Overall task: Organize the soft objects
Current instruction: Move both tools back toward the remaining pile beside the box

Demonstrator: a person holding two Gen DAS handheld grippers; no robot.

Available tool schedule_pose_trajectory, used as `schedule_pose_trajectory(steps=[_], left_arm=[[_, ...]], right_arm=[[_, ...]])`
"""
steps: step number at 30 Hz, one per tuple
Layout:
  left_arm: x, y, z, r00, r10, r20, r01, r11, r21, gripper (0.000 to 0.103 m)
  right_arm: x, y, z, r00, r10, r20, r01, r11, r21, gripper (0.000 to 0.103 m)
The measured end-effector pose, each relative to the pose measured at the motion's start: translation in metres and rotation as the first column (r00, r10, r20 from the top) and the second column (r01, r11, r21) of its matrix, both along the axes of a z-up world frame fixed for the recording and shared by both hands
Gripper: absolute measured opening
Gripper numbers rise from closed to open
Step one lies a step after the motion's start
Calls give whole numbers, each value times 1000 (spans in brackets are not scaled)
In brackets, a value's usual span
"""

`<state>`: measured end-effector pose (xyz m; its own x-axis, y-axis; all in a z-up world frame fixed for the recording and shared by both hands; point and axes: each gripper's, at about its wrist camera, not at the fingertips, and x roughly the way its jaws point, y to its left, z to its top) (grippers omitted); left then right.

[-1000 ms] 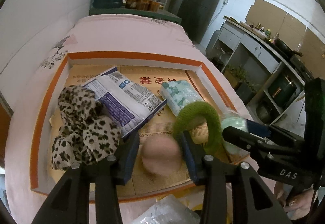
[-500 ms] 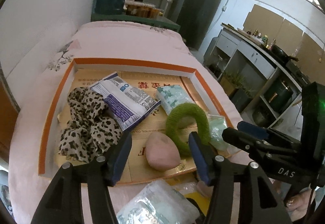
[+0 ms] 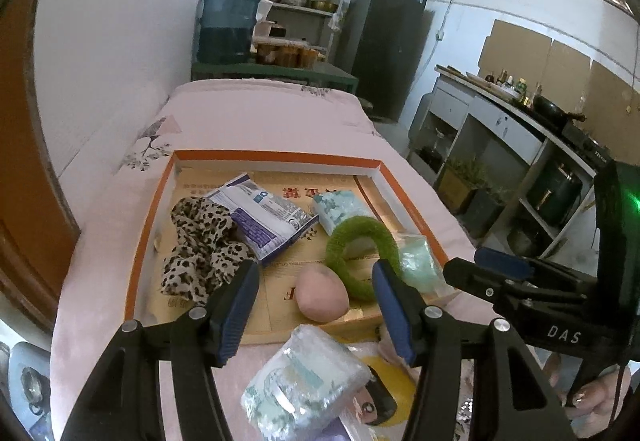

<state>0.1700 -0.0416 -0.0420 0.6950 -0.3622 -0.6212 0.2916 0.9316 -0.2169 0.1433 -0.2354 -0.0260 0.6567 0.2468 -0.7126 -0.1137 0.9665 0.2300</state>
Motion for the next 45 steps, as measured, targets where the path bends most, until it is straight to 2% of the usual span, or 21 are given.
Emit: schedule_pose_trajectory(steps=[22, 45], left_arm=[[-39, 21, 12, 999, 23, 29, -22, 999, -37, 59], [-70, 45, 14, 998, 47, 38, -44, 997, -66, 59]], right_arm=[[-39, 19, 26, 999, 13, 41, -13, 1000, -17, 67], [-70, 39, 33, 998, 39, 51, -38, 999, -26, 67]])
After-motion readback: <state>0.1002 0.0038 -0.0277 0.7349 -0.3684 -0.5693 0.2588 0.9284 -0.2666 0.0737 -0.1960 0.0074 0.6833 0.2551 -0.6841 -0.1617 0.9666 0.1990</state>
